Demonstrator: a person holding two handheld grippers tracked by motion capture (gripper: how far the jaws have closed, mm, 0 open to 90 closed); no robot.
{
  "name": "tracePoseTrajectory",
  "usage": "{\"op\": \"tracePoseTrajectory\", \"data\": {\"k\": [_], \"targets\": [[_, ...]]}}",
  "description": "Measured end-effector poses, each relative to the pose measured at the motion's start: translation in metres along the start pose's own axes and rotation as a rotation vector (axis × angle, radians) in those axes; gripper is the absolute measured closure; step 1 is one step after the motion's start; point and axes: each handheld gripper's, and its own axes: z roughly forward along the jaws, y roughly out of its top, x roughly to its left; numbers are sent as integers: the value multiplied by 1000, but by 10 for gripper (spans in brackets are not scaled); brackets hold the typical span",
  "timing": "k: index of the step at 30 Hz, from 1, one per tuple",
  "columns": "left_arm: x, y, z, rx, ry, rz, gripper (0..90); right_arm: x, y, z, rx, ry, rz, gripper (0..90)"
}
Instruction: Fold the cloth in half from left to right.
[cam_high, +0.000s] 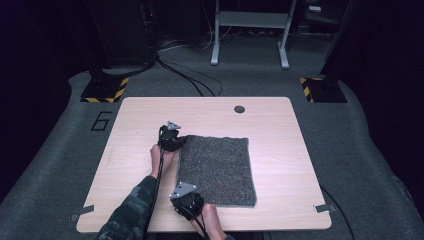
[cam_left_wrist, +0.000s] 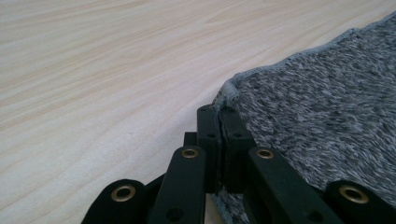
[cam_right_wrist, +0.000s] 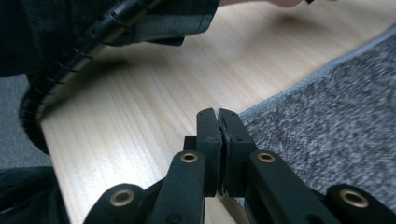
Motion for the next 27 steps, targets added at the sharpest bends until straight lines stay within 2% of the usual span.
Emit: {"op": "tracePoseTrajectory", "data": {"k": [8, 9, 10, 13, 15, 18, 20, 21, 24, 27], "targets": [[3, 7, -9, 1, 2, -1, 879, -3, 2, -19, -81, 10, 29, 879], [4, 9, -11, 11, -2, 7, 879, -2, 3, -21, -90, 9, 27, 879], [3, 11, -11, -2, 3, -3, 879, -1, 4, -23, -100, 5, 30, 880], [4, 15, -16, -10, 4, -1, 879, 2, 7, -27, -133, 0, 15, 882], [5, 18, -21, -5, 18, 23, 880, 4, 10, -29, -144, 2, 12, 882], [9, 23, -27, -3, 26, 15, 880, 5, 18, -32, -162, 12, -16, 882], [12, 27, -32, -9, 38, 9, 879, 7, 22, -34, -177, 11, -13, 882], [14, 29, -36, -5, 46, 23, 879, 7, 24, -36, -188, 13, -15, 882], [19, 34, -48, -7, 62, 30, 879, 7, 28, -40, -220, 20, -8, 882], [27, 40, -62, -13, 96, 29, 879, 8, 34, -42, -239, 26, -15, 882]]}}
